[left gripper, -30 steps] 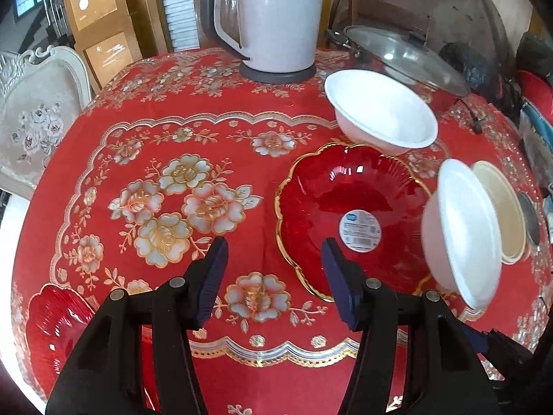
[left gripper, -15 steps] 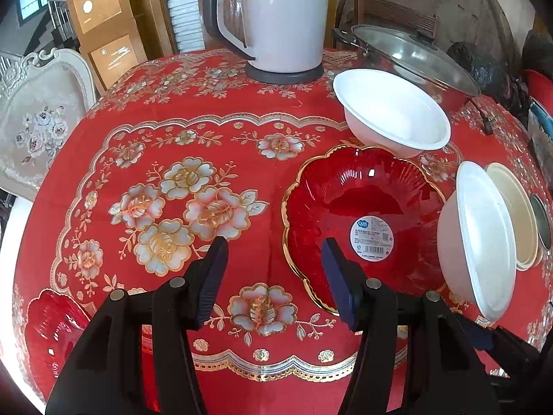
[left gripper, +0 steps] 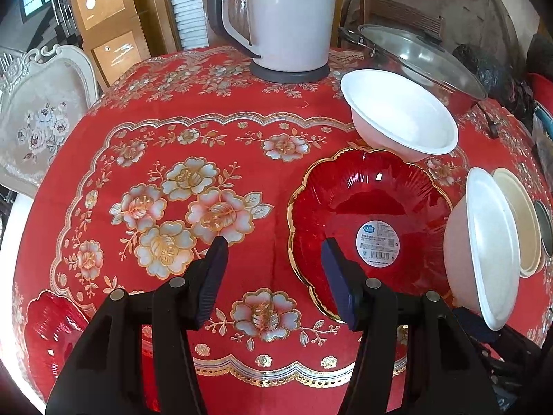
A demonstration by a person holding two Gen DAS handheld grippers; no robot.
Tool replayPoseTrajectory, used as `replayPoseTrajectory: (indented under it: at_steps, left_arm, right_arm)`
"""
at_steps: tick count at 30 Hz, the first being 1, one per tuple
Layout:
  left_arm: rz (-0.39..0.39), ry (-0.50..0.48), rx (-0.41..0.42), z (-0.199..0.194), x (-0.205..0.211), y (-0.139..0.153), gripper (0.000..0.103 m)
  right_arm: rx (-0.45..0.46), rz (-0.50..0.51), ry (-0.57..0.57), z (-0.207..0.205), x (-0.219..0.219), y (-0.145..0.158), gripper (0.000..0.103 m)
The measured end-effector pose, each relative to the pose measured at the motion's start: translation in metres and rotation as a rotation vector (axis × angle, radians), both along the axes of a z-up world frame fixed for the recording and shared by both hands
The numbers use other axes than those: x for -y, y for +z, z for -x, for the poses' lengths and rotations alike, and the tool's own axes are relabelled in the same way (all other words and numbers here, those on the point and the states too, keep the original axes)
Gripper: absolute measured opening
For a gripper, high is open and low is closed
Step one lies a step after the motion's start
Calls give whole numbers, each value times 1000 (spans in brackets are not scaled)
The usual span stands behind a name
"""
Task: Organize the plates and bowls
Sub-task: 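Reach the right gripper to the large white plate and grasp its rim, then lift the white plate with the right gripper toward the red bowl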
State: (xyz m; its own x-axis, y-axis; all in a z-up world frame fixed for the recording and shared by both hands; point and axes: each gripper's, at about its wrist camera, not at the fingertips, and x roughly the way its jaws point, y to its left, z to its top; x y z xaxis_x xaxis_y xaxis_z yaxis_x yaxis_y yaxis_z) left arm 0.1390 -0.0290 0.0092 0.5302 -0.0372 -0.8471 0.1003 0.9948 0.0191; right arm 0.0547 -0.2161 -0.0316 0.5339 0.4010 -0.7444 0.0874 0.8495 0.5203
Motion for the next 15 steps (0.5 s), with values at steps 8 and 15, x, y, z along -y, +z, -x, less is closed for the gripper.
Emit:
replayPoseTrajectory:
  at_steps: [8, 15]
  left_arm:
    - [32, -20, -26, 10, 4, 2, 56]
    - [10, -64, -66, 22, 18, 0, 56]
  right_arm:
    - [25, -39, 20, 23, 1, 6, 57]
    - [44, -44, -24, 43, 21, 12, 57]
